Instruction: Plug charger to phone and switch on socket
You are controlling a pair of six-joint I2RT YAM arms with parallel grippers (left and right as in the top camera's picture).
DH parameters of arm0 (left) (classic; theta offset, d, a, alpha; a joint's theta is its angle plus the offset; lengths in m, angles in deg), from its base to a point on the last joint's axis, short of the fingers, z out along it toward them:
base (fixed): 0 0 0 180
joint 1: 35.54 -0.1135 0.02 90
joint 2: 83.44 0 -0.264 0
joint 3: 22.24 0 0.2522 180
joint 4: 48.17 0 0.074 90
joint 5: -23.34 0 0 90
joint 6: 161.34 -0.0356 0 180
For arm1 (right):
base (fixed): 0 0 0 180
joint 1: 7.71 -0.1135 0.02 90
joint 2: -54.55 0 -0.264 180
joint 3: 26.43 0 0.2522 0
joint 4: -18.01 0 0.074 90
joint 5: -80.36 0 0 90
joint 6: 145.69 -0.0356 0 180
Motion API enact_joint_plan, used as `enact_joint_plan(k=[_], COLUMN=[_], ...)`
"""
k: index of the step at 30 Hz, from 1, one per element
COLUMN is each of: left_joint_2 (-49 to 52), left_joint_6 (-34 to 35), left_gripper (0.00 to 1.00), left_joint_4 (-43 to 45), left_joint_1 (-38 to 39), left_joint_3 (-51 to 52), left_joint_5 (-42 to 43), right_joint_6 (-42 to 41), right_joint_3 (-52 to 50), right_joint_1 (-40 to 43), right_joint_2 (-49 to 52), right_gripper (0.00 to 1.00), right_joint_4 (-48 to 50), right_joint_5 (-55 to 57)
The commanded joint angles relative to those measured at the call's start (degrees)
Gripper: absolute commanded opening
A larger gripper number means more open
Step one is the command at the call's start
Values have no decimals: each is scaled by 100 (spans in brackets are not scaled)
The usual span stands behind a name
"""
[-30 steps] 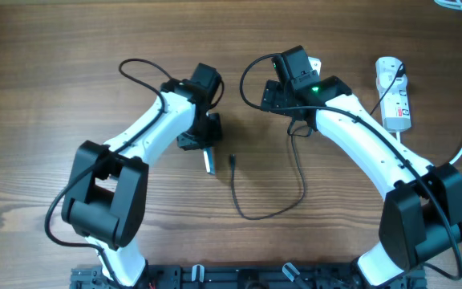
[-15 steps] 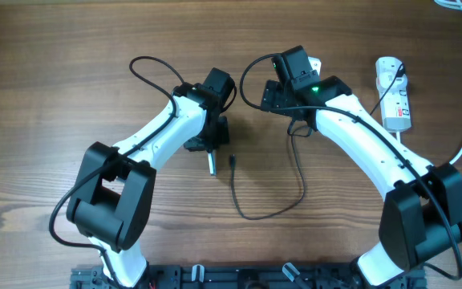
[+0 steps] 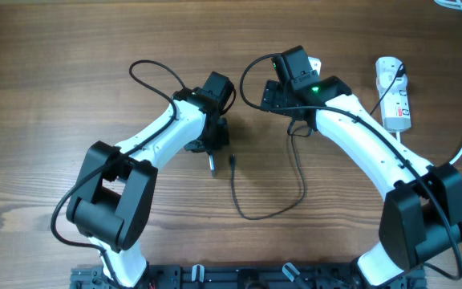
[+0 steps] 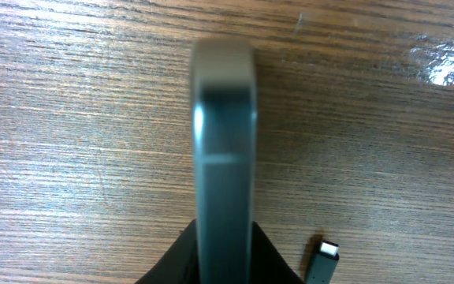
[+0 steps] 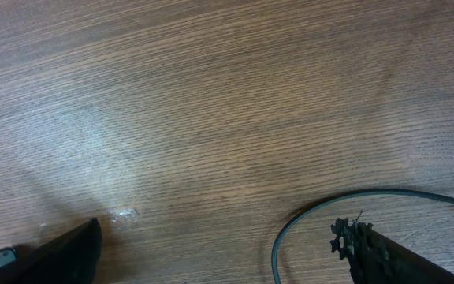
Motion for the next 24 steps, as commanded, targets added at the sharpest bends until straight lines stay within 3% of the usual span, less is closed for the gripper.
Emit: enact_joint_plan(k=[1,13,18,21,24], left_joint_2=[44,42,42,39,39], left_joint_6=[39,37,35,-55,-188], left_gripper=[17,4,4,4,4], left_joint_4=[39,-31,-26,-236,-599], left_joint_1=[24,24,4,-188,-586], left_joint_3=[37,37,22,-168,-520], left_joint_5=[-101,-72,155,645,1672], right_joint_6=[31,31,33,31,31], right_joint_3=[-9,-9,-9,-9,-9], right_joint_1=[24,24,24,24,24], right_joint_2=[94,94,94,94,94], right_gripper=[100,100,100,100,100], right_joint_4=[13,13,11,13,13], right_joint_5=[164,164,164,164,162])
